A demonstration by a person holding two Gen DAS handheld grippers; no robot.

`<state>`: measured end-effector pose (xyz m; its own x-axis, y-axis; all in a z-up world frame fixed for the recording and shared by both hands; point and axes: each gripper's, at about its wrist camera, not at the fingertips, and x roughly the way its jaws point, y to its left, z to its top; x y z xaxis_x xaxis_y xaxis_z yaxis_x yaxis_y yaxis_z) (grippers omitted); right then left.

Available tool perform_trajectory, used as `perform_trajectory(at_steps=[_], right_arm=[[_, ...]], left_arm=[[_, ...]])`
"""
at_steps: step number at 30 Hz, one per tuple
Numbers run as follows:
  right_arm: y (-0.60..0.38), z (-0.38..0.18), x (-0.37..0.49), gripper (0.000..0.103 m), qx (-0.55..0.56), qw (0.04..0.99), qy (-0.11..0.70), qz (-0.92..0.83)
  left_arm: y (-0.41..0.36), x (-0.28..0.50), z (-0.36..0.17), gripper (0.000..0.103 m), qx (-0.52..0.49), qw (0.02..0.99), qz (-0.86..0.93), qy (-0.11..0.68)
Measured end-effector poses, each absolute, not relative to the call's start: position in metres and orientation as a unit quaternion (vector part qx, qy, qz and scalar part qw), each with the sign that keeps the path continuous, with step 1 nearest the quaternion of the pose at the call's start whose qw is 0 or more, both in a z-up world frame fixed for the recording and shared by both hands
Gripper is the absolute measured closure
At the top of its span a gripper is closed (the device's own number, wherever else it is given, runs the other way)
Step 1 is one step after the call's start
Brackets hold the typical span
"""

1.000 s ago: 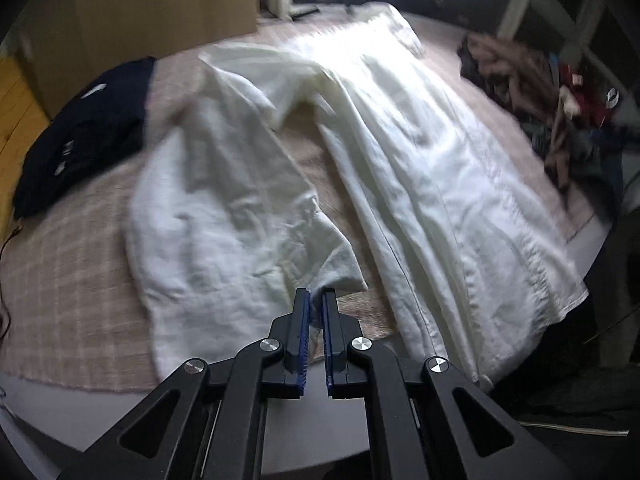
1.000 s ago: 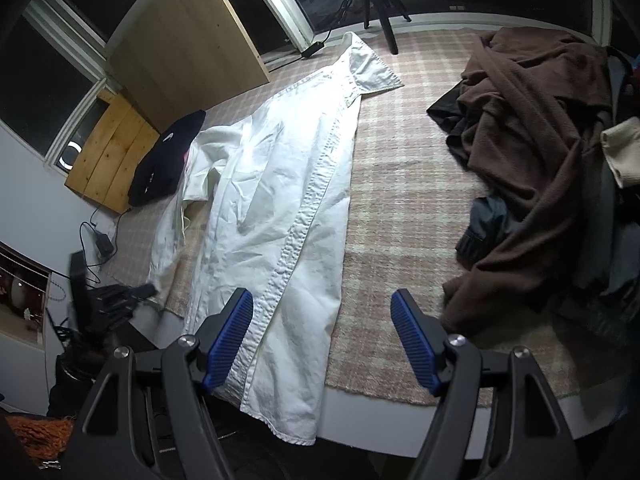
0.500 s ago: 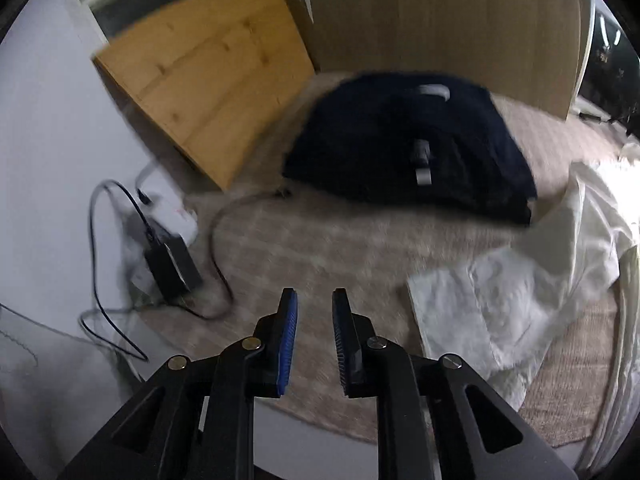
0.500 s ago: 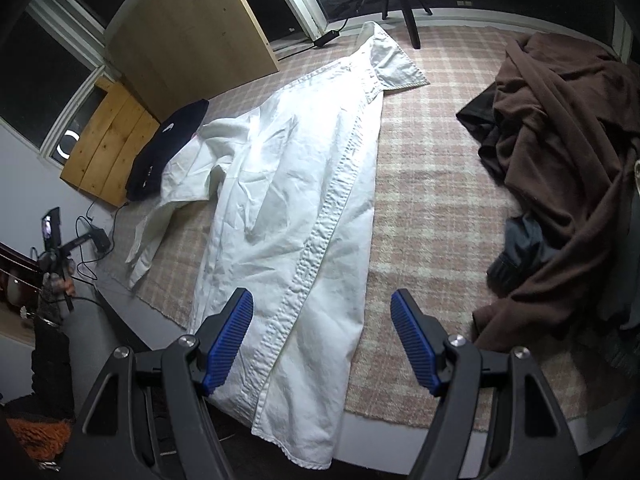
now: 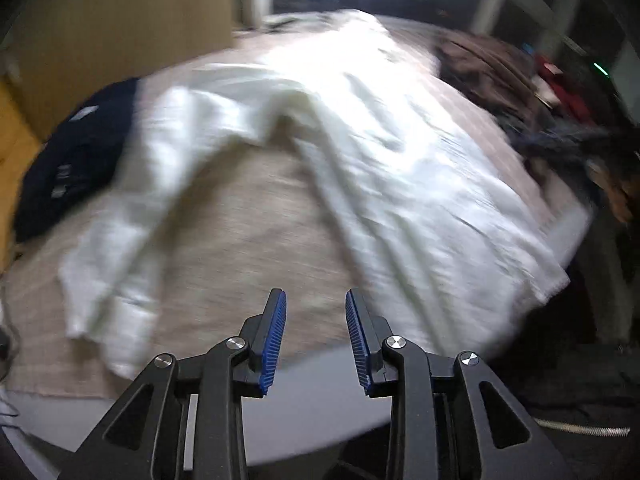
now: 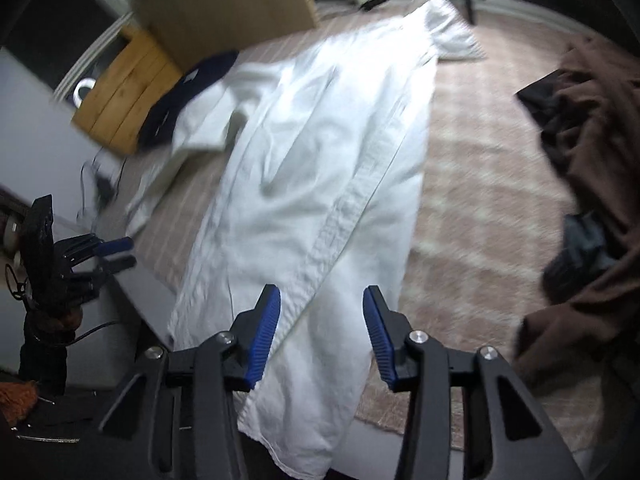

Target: Fold clothes

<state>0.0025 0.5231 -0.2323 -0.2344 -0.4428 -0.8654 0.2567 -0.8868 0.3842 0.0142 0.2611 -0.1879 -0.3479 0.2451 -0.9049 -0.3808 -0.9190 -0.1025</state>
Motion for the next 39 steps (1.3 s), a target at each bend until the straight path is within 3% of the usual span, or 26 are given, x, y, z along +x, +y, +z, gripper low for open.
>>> perform_trajectory(at_steps=[7,15,22,26,28,31,34,39], right_arm=[[0.554,-0.229,-0.048,0.06,0.559,0.237,-0.054,-0.792],[0.545,-0.232,-0.192,0.06,0.537,0.238,-0.038,-0.809],[0.528,-0.274,-0.271,0.06,0.58,0.241,-0.059,-0.775],[0.524,-0.29,-0.277,0.06,0.599,0.259,-0.062,-0.755],[0.522,-0.292,-0.277,0.06,0.599,0.269,-0.057,-0.752],[0.52,-0.291,-0.275,0.061,0.592,0.283,-0.049,-0.753],[0.519,-0.285,-0.273,0.081,0.579,0.296,-0.044,-0.759],[0.528,-0.272,-0.273,0.093,0.564,0.309,-0.06,-0.764]], left_arm=[[0.347,0.054,-0.201,0.068,-0.548,0.216,0.808,0.025],[0.432,0.036,-0.219,0.059,-0.556,0.19,0.807,0.057],[0.448,0.025,-0.237,0.059,-0.578,0.156,0.796,0.089],[0.439,0.02,-0.236,0.067,-0.588,0.146,0.793,0.067],[0.431,0.019,-0.234,0.078,-0.593,0.143,0.791,0.046],[0.414,0.018,-0.23,0.087,-0.597,0.149,0.788,-0.001],[0.401,0.018,-0.224,0.096,-0.597,0.15,0.788,-0.028],[0.386,0.016,-0.206,0.099,-0.594,0.161,0.786,-0.057]])
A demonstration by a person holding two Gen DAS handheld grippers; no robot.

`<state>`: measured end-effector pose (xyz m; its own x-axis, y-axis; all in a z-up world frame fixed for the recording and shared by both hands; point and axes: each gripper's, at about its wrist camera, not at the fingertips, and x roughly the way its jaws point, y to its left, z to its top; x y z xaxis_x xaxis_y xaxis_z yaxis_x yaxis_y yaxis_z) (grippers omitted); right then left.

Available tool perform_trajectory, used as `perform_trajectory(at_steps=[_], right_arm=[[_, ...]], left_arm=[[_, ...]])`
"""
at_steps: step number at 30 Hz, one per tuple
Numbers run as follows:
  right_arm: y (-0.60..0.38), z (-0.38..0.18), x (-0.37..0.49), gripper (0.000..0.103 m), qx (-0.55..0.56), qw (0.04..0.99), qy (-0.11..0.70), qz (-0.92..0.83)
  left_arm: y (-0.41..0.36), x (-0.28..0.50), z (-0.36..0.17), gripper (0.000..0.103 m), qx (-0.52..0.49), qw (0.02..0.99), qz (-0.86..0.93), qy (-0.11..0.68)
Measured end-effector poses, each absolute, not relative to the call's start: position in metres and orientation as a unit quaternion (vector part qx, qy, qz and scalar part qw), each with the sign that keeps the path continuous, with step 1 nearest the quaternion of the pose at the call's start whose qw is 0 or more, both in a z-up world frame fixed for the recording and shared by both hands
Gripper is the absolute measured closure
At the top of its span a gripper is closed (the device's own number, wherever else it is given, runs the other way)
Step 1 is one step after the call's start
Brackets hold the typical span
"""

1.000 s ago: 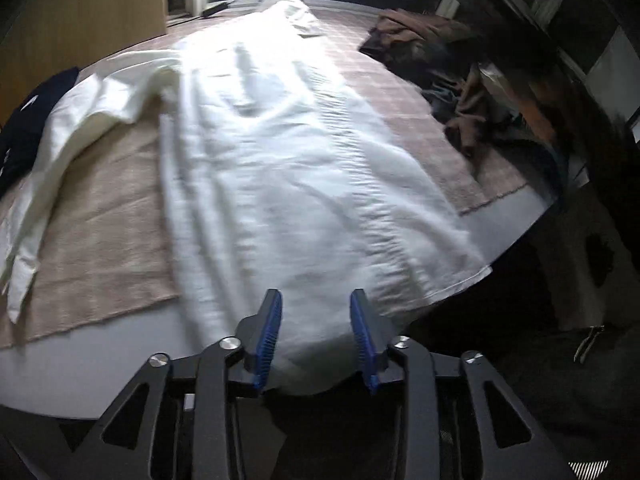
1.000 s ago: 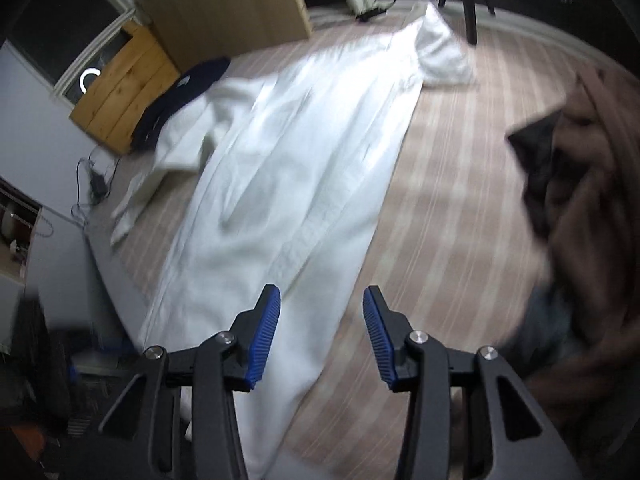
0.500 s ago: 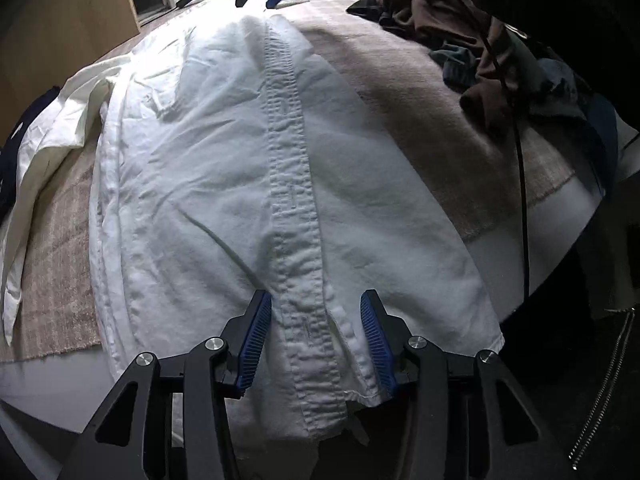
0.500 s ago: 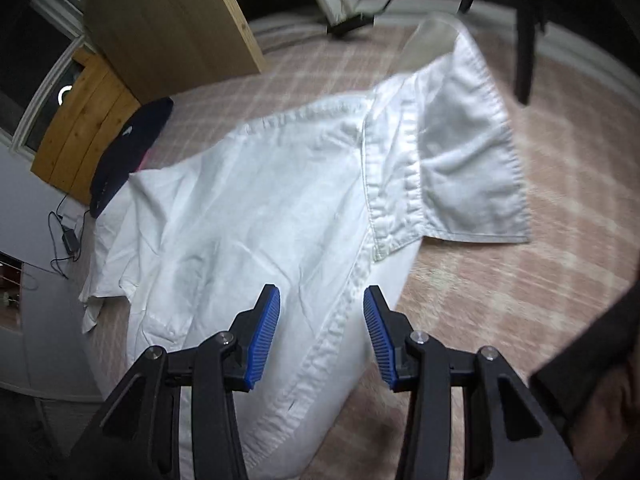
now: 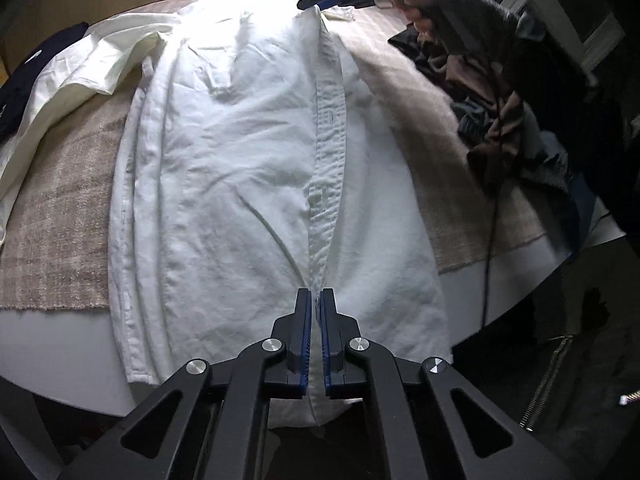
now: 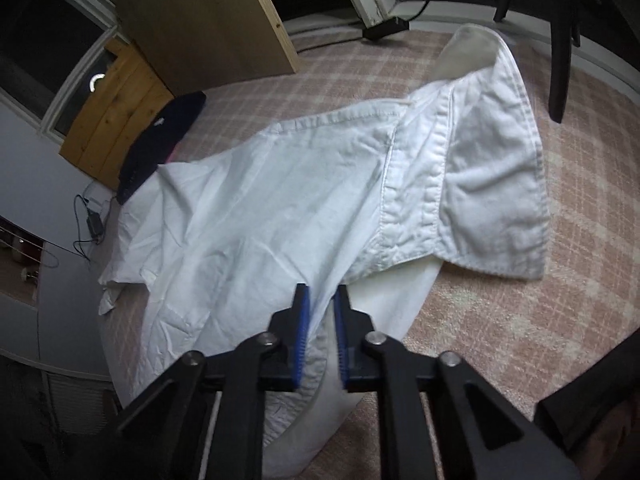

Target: Fold clothes

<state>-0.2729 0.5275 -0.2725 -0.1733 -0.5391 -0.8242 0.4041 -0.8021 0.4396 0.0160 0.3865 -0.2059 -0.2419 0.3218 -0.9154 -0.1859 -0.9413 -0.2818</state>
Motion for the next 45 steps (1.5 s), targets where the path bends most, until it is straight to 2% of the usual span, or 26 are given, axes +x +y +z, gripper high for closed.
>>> perform_trajectory(at_steps=[2,4,6,8,9,11,13,14,16,21,23,25,28,31,39,41,42,43,45], right_arm=[[0.529,-0.271,-0.273,0.093,0.565,0.309,-0.054,-0.763],[0.529,-0.276,-0.272,0.091,0.577,0.306,-0.042,-0.756],[0.529,-0.283,-0.27,0.091,0.586,0.304,-0.037,-0.75],[0.531,-0.288,-0.271,0.086,0.594,0.3,-0.046,-0.745],[0.532,-0.29,-0.272,0.085,0.596,0.301,-0.055,-0.742],[0.534,-0.29,-0.272,0.085,0.593,0.304,-0.061,-0.743],[0.531,-0.288,-0.272,0.086,0.587,0.307,-0.053,-0.747],[0.53,-0.285,-0.271,0.09,0.583,0.309,-0.053,-0.749],[0.529,-0.279,-0.27,0.095,0.573,0.314,-0.054,-0.755],[0.529,-0.264,-0.267,0.095,0.555,0.323,-0.048,-0.765],[0.53,-0.26,-0.266,0.097,0.552,0.325,-0.044,-0.767],[0.532,-0.258,-0.267,0.097,0.548,0.324,-0.047,-0.77],[0.53,-0.257,-0.267,0.097,0.548,0.323,-0.043,-0.77],[0.527,-0.253,-0.266,0.097,0.545,0.326,-0.042,-0.771],[0.527,-0.239,-0.271,0.098,0.531,0.329,-0.054,-0.779],[0.525,-0.242,-0.272,0.098,0.534,0.329,-0.053,-0.777],[0.524,-0.243,-0.272,0.098,0.536,0.327,-0.053,-0.777],[0.523,-0.244,-0.272,0.098,0.537,0.326,-0.051,-0.777],[0.52,-0.246,-0.271,0.098,0.539,0.323,-0.042,-0.777]], left_arm=[[0.381,0.015,-0.206,0.097,-0.6,0.165,0.78,-0.066],[0.385,0.015,-0.21,0.089,-0.606,0.158,0.777,-0.063],[0.392,0.017,-0.211,0.086,-0.607,0.163,0.775,-0.065],[0.401,0.02,-0.212,0.079,-0.605,0.172,0.775,-0.062],[0.407,0.021,-0.212,0.072,-0.602,0.173,0.778,-0.049],[0.418,0.023,-0.213,0.069,-0.598,0.169,0.784,-0.013],[0.424,0.021,-0.219,0.069,-0.604,0.155,0.782,0.015],[0.425,0.019,-0.223,0.07,-0.61,0.145,0.779,0.026],[0.42,0.016,-0.227,0.073,-0.617,0.138,0.775,0.015],[0.402,0.013,-0.224,0.076,-0.618,0.14,0.773,-0.04],[0.405,0.013,-0.224,0.077,-0.614,0.14,0.776,-0.026],[0.413,0.014,-0.224,0.095,-0.611,0.154,0.776,-0.017],[0.419,0.015,-0.227,0.101,-0.605,0.162,0.779,-0.001],[0.414,0.01,-0.224,0.102,-0.6,0.161,0.783,-0.016],[0.371,0.013,-0.2,0.102,-0.577,0.162,0.791,-0.12],[0.368,0.012,-0.204,0.099,-0.581,0.156,0.788,-0.129],[0.37,0.011,-0.208,0.092,-0.587,0.153,0.784,-0.131],[0.373,0.009,-0.212,0.076,-0.595,0.149,0.778,-0.133],[0.384,0.008,-0.217,0.064,-0.598,0.145,0.779,-0.121]])
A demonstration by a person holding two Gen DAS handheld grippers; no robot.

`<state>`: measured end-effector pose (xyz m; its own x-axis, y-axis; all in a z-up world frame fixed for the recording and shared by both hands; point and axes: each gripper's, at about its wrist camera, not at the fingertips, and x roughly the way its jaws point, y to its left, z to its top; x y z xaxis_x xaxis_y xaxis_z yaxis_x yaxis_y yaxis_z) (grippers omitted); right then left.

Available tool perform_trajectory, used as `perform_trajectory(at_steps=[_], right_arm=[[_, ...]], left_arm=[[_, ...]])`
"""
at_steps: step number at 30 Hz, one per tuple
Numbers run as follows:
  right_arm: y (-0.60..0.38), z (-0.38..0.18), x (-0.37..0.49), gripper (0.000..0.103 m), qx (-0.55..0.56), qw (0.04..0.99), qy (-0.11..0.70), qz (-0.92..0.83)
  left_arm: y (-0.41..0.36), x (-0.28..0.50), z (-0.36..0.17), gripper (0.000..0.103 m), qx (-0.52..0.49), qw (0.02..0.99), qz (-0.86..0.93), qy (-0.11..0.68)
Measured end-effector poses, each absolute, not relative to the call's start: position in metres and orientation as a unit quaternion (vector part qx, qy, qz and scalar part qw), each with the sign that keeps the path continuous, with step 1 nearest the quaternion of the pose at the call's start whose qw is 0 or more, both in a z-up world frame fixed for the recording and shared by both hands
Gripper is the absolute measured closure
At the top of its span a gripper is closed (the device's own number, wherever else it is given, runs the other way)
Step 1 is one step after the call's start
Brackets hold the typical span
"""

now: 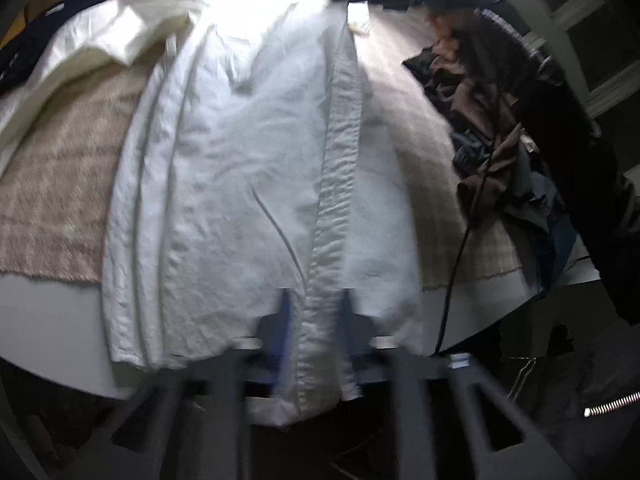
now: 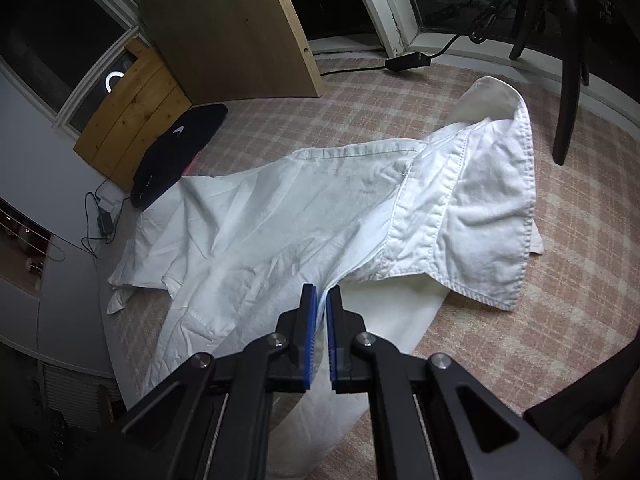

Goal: Fold clothes
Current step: 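Pull the white shirt flat with both grippers, then open them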

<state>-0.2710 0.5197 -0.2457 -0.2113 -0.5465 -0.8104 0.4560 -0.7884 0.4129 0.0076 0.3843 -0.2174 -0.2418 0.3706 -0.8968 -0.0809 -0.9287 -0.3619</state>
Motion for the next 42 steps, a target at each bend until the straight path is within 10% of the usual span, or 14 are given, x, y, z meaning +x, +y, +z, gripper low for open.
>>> perform_trajectory(at_steps=[13,21,32,42], right_arm=[[0.516,-0.228,-0.279,0.098,0.541,0.313,-0.035,-0.78],[0.52,-0.227,-0.28,0.098,0.539,0.305,-0.028,-0.785],[0.519,-0.208,-0.286,0.098,0.517,0.298,0.002,-0.802],[0.534,-0.244,-0.305,0.098,0.539,0.227,0.068,-0.808]], left_arm=[[0.433,-0.019,-0.225,0.061,-0.593,0.109,0.798,0.003],[0.399,-0.014,-0.219,0.102,-0.594,0.097,0.798,-0.035],[0.402,-0.016,-0.152,0.102,-0.554,0.187,0.807,-0.081],[0.445,-0.041,-0.215,0.089,-0.627,0.236,0.738,-0.085]])
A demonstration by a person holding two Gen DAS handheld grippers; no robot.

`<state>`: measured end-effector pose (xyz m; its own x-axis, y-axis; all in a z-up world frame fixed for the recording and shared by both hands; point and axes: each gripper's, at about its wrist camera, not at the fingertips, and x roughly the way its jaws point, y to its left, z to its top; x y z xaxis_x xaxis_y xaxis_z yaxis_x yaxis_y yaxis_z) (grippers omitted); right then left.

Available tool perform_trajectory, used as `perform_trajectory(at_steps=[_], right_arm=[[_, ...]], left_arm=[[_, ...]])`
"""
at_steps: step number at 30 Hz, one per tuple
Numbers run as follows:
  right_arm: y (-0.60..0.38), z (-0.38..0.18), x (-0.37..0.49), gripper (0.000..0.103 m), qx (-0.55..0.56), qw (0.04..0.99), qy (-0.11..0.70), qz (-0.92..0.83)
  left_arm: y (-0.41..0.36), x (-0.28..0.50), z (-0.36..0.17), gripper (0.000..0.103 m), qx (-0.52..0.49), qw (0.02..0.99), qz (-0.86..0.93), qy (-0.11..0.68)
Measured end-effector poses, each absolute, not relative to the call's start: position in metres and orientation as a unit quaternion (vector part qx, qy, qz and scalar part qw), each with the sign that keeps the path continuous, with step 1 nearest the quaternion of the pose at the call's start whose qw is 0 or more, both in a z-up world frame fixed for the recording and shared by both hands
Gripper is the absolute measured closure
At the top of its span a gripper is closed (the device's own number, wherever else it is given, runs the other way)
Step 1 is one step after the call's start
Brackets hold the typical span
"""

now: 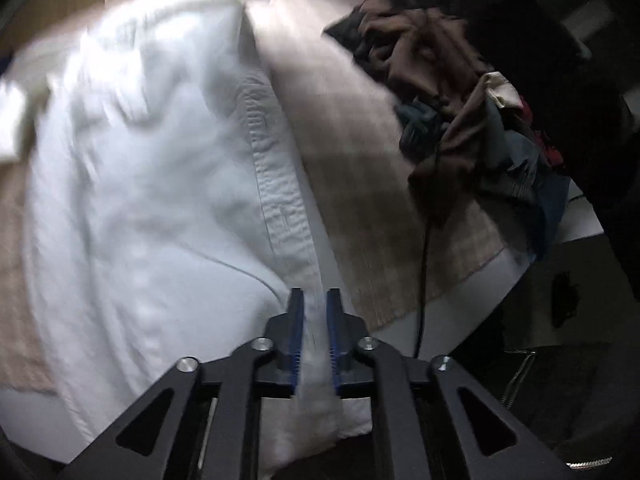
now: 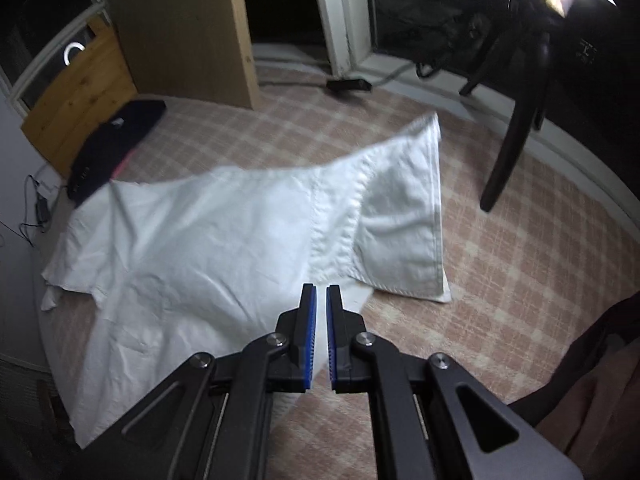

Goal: Fold clothes
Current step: 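Pull the white shirt flat with both grippers, then open them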

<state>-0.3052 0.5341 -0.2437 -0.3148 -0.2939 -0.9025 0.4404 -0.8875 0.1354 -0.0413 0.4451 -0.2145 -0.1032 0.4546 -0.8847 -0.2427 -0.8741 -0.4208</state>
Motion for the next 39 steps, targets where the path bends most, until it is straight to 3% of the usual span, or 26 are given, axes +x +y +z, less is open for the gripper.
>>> perform_trajectory(at_steps=[2,4,5,9,15,22,26,31,35,36,38,39], right_arm=[[0.539,-0.253,-0.303,0.098,0.547,0.219,0.073,-0.805],[0.544,-0.255,-0.297,0.097,0.552,0.23,0.058,-0.799],[0.546,-0.254,-0.292,0.097,0.552,0.239,0.053,-0.797],[0.546,-0.252,-0.275,0.079,0.56,0.269,0.037,-0.782],[0.562,-0.258,-0.291,0.071,0.573,0.26,-0.033,-0.776],[0.565,-0.264,-0.321,0.07,0.56,0.256,-0.1,-0.781],[0.565,-0.26,-0.34,0.068,0.539,0.194,-0.063,-0.817],[0.565,-0.263,-0.351,0.057,0.534,0.185,-0.063,-0.822],[0.584,-0.25,-0.345,0.055,0.497,0.165,-0.06,-0.85],[0.59,-0.244,-0.342,0.052,0.482,0.173,-0.067,-0.856],[0.587,-0.246,-0.346,0.036,0.486,0.187,-0.05,-0.852],[0.583,-0.248,-0.349,0.036,0.492,0.193,-0.038,-0.848]], left_arm=[[0.425,-0.032,-0.195,0.082,-0.609,0.233,0.751,-0.105],[0.402,-0.02,-0.172,0.064,-0.587,0.202,0.779,-0.091],[0.389,-0.014,-0.161,0.063,-0.577,0.18,0.792,-0.078],[0.357,0.0,-0.156,0.063,-0.585,0.122,0.801,-0.049],[0.378,-0.003,-0.17,0.063,-0.596,0.134,0.791,-0.036],[0.413,-0.005,-0.185,0.063,-0.605,0.173,0.777,-0.001],[0.404,-0.008,-0.202,0.063,-0.624,0.158,0.765,-0.013],[0.397,-0.004,-0.202,0.063,-0.626,0.152,0.764,-0.025],[0.396,-0.002,-0.201,0.063,-0.628,0.15,0.763,-0.026],[0.396,-0.002,-0.201,0.063,-0.629,0.15,0.763,-0.027],[0.396,-0.003,-0.203,0.063,-0.63,0.15,0.762,-0.027],[0.396,-0.003,-0.205,0.063,-0.631,0.149,0.761,-0.027]])
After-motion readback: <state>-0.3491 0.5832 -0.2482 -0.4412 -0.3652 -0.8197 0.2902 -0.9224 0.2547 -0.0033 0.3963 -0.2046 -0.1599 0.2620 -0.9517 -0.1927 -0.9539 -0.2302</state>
